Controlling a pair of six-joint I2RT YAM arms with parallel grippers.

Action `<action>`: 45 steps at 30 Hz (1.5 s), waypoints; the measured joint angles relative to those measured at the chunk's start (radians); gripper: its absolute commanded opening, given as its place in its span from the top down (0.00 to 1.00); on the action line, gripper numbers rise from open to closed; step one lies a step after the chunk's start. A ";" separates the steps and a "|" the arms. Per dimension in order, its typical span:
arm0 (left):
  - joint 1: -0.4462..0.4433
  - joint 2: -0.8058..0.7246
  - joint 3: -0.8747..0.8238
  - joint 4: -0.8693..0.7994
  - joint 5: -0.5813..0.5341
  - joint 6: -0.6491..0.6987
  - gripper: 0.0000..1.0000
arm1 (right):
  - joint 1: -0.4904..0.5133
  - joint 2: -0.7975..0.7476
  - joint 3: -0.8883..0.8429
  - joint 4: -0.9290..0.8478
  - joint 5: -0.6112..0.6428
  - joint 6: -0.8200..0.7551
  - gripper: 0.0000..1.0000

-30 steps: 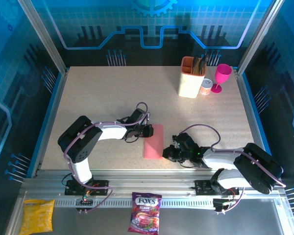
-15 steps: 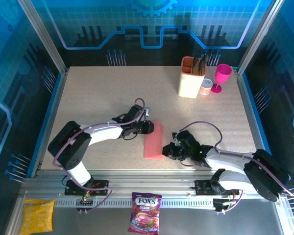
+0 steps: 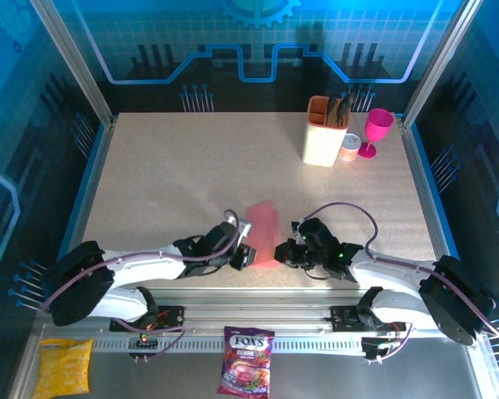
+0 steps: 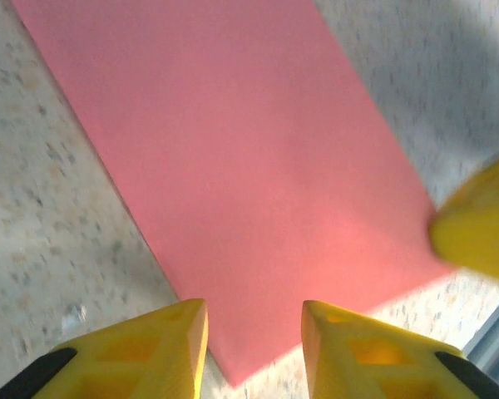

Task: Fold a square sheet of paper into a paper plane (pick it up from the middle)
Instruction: Fold the triangle a second time at the center of the table.

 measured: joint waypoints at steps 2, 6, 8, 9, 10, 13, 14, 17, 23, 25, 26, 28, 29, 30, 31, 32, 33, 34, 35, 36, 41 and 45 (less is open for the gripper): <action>-0.071 -0.011 -0.024 0.021 -0.062 0.021 0.57 | 0.000 0.000 0.000 -0.005 0.001 0.000 1.00; -0.192 -0.011 -0.030 0.075 -0.178 0.077 0.53 | 0.000 0.000 0.005 -0.015 0.005 0.000 1.00; -0.229 0.001 -0.028 0.103 -0.223 0.108 0.51 | 0.000 0.000 0.009 -0.018 0.005 0.000 1.00; -0.240 0.012 -0.026 0.115 -0.238 0.124 0.51 | 0.000 0.000 0.011 -0.019 0.005 0.000 1.00; -0.249 0.027 -0.023 0.123 -0.251 0.137 0.50 | 0.000 0.000 0.013 -0.019 0.007 0.000 1.00; -0.263 0.074 -0.016 0.146 -0.278 0.175 0.49 | 0.000 0.000 0.021 -0.021 0.007 0.000 1.00; -0.263 0.085 -0.015 0.154 -0.285 0.183 0.48 | 0.000 0.000 0.023 -0.023 0.007 0.000 1.00; -0.264 0.114 -0.008 0.167 -0.303 0.213 0.47 | 0.000 0.000 0.029 -0.027 0.007 0.000 1.00; -0.264 0.163 0.032 0.187 -0.328 0.259 0.47 | 0.000 0.000 0.032 -0.026 0.007 0.000 1.00; -0.264 0.184 0.051 0.202 -0.334 0.272 0.50 | 0.000 0.000 0.032 -0.026 0.007 0.001 1.00; -0.264 0.196 0.058 0.209 -0.337 0.280 0.54 | 0.000 0.000 0.032 -0.026 0.007 0.001 1.00; -0.264 0.211 0.066 0.216 -0.341 0.286 0.62 | 0.000 0.000 0.032 -0.026 0.007 0.001 1.00; -0.265 0.213 0.066 0.216 -0.344 0.287 0.67 | 0.000 0.000 0.032 -0.026 0.007 0.001 1.00; -0.265 0.217 0.067 0.219 -0.344 0.289 0.72 | 0.000 0.000 0.032 -0.025 0.007 0.002 1.00; -0.265 0.224 0.069 0.224 -0.348 0.293 0.76 | 0.000 0.000 0.032 -0.026 0.006 0.002 1.00; -0.265 0.232 0.071 0.229 -0.351 0.296 0.81 | 0.000 0.000 0.032 -0.026 0.006 0.003 1.00; -0.265 0.237 0.071 0.231 -0.354 0.299 0.86 | 0.000 0.000 0.032 -0.026 0.006 0.003 1.00; -0.265 0.240 0.071 0.232 -0.356 0.299 0.90 | 0.000 0.000 0.032 -0.027 0.006 0.004 0.97; -0.265 0.240 0.071 0.233 -0.358 0.303 0.97 | 0.000 0.000 0.032 -0.027 0.006 0.004 0.92; -0.265 0.240 0.071 0.234 -0.360 0.303 1.00 | 0.000 0.000 0.032 -0.026 0.005 0.005 0.83; -0.267 0.240 0.071 0.235 -0.362 0.310 1.00 | -0.003 -0.003 0.034 -0.030 0.003 0.005 0.55; -0.267 0.240 0.070 0.243 -0.362 0.310 1.00 | -0.051 -0.054 0.040 -0.091 0.008 -0.020 0.51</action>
